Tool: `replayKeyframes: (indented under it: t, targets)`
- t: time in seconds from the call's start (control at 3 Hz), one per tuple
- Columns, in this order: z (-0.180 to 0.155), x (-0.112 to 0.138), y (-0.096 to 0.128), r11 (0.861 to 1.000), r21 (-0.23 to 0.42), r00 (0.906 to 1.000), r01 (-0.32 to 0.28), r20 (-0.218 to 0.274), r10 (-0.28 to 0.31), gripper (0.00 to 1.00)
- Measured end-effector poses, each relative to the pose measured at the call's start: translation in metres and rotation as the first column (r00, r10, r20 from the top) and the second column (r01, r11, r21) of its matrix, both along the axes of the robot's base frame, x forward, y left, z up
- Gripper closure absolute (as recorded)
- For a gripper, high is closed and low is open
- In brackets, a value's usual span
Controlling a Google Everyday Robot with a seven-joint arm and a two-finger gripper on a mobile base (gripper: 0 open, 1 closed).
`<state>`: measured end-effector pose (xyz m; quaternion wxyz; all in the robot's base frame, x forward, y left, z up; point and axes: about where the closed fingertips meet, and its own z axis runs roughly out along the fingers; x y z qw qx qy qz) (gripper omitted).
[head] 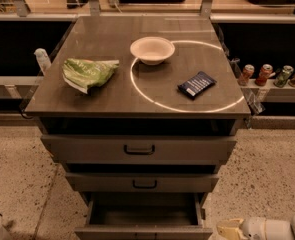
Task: Close bottom drawer
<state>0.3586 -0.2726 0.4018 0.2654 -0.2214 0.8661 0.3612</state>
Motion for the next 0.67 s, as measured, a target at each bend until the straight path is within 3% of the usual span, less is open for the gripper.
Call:
replayKeyframes:
  t: [0.67]
  targets:
    - [-0.068,0.006,-0.005,0.991,0.129,0.9918,0.037,-0.126,-0.021,1.00]
